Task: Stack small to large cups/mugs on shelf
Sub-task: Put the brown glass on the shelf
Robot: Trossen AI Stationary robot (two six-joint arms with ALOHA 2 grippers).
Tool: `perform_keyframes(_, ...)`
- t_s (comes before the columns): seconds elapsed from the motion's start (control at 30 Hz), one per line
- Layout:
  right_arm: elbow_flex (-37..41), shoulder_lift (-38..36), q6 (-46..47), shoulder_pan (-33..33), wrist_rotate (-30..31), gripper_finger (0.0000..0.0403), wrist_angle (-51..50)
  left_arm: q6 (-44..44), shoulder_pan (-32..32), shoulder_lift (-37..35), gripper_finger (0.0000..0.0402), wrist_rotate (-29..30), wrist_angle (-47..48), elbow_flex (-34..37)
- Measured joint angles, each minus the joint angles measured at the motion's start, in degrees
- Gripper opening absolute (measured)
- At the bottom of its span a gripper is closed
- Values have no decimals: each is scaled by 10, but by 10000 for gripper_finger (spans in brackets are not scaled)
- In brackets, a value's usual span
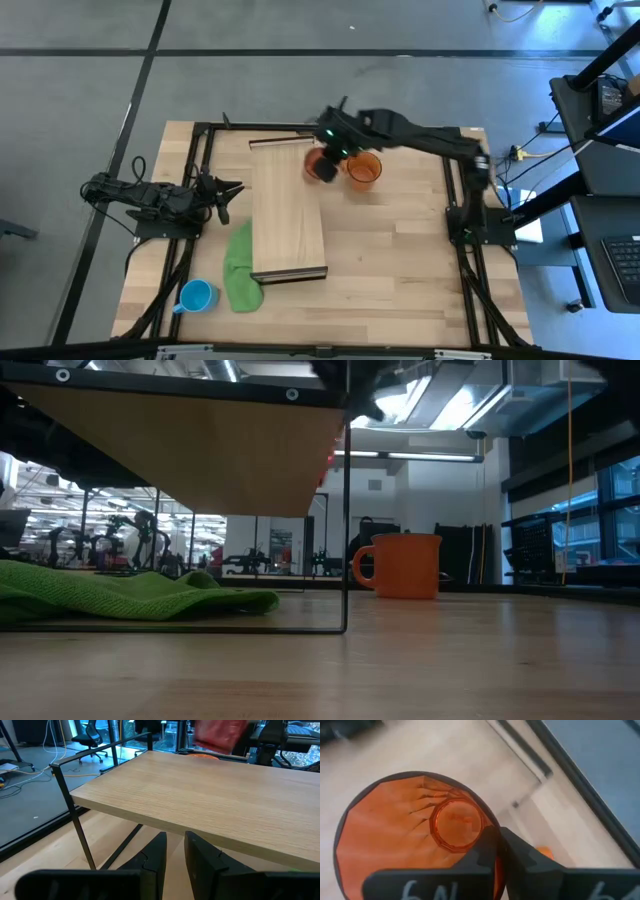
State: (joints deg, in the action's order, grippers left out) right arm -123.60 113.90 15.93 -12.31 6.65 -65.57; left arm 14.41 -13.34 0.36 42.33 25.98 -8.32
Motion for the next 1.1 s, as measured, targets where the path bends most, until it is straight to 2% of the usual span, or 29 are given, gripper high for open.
perform_keyframes(0.1,-110,70,0,-21,-36,23,-28,0,0,0,63,0,0,0)
perform_keyframes(0.13,-115,82,-1,-25,-40,21,-15,0,0,0,63,0,0,0)
perform_keyframes(0.2,-80,74,5,-36,-78,13,35,0,0,0,63,0,0,0)
perform_keyframes(0.3,-65,75,8,-45,-112,11,51,0,0,0,63,0,0,0)
perform_keyframes(0.4,-66,84,-29,-42,-94,13,85,0,0,0,63,-1,0,0)
perform_keyframes(0.57,-66,82,-32,-37,-88,14,159,0,0,0,63,0,0,0)
perform_keyframes(0.83,-65,83,-30,-44,-46,21,121,0,0,0,63,1,0,0)
perform_keyframes(1.1,-65,83,-28,-47,-42,22,114,0,0,0,63,1,0,0)
